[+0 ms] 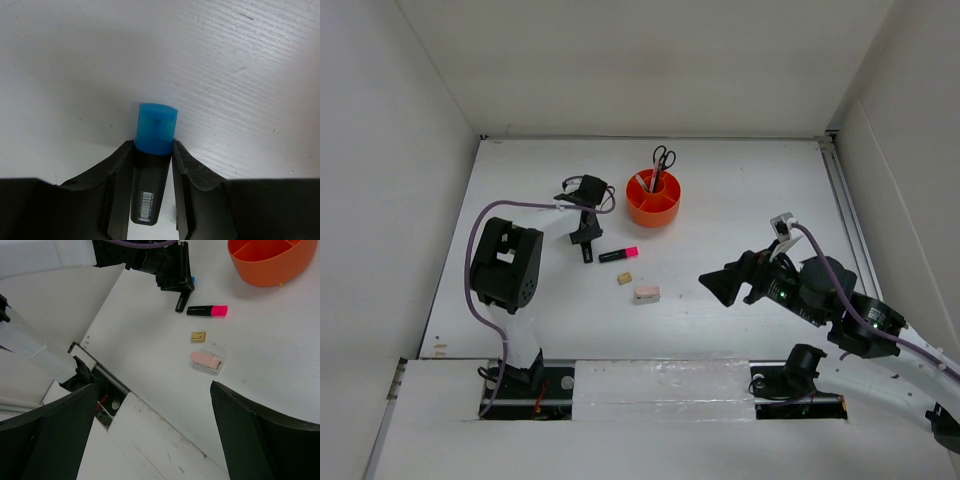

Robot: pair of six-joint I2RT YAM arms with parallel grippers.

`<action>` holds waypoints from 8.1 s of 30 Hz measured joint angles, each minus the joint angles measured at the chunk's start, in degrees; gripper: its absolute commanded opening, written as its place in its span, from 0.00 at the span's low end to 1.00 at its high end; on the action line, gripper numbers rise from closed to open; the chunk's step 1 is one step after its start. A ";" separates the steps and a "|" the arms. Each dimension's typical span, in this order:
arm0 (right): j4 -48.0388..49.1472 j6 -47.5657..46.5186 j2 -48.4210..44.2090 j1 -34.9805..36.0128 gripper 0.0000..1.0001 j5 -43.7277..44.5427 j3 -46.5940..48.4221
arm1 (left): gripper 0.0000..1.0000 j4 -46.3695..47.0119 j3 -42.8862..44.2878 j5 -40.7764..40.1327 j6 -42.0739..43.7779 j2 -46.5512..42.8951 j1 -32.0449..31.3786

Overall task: Sort the stationery into containers
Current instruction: Pick up the stationery from the center of the board, then place the stationery in the storage box, then pick up the stationery from the center of the board.

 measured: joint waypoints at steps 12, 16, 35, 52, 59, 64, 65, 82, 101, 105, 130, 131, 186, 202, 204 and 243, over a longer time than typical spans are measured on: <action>-0.07 -0.39 -0.35 0.00 0.99 0.00 -0.07 | 0.00 -1.57 0.92 -2.49 -1.66 0.17 0.92; -0.24 -0.39 -0.46 0.00 0.99 0.28 -0.09 | 0.00 -7.76 4.87 -9.75 -3.23 0.52 -0.66; -2.95 0.50 -1.38 0.00 0.99 1.99 -0.07 | 0.00 43.39 -2.67 13.84 6.21 -25.11 -1.68; -6.10 2.25 -3.04 0.00 0.98 1.97 1.09 | 0.00 71.93 -11.30 22.34 4.96 -15.80 -1.68; -6.64 2.69 -2.91 0.02 0.98 1.97 1.11 | 0.00 78.68 -13.64 24.06 1.11 -9.40 -0.22; -6.84 2.73 -2.51 0.00 0.98 1.99 1.11 | 0.00 81.74 -14.29 25.24 -0.59 -6.99 0.63; -6.97 2.78 -2.51 0.00 0.98 1.99 1.11 | 0.00 82.16 -14.29 25.44 -0.87 -6.71 0.63; -7.80 3.30 -2.62 0.00 0.98 1.99 1.11 | 0.00 86.68 -16.57 26.10 -3.13 -1.25 0.57; -8.26 3.34 -3.72 0.00 0.98 1.97 1.11 | 0.00 89.31 -16.68 26.67 -4.85 1.77 0.57; -8.39 3.34 -3.72 0.00 0.98 1.97 1.11 | 0.00 89.46 -16.68 26.93 -5.18 1.79 0.57; -9.03 3.34 -3.72 0.00 0.98 1.92 1.11 | 0.00 89.53 -16.68 27.34 -5.84 1.90 0.57; -9.03 3.34 -3.72 0.00 0.98 1.90 1.11 | 0.00 89.55 -16.68 27.34 -5.92 1.90 0.57; -8.92 3.26 -3.65 0.00 0.98 1.01 1.11 | 1.00 91.86 -27.89 25.11 -6.60 -10.84 1.22; -5.90 0.59 -3.58 0.39 0.98 -1.68 -0.37 | 1.00 33.29 -20.92 11.91 0.46 -40.04 -2.21; -5.73 0.33 -3.58 0.39 0.98 -2.01 -0.44 | 1.00 24.70 -15.91 12.44 0.85 -37.07 -3.19; 0.07 -1.09 -6.64 0.39 1.00 -10.05 -4.37 | 1.00 1.55 -3.56 17.92 30.88 -5.18 -9.68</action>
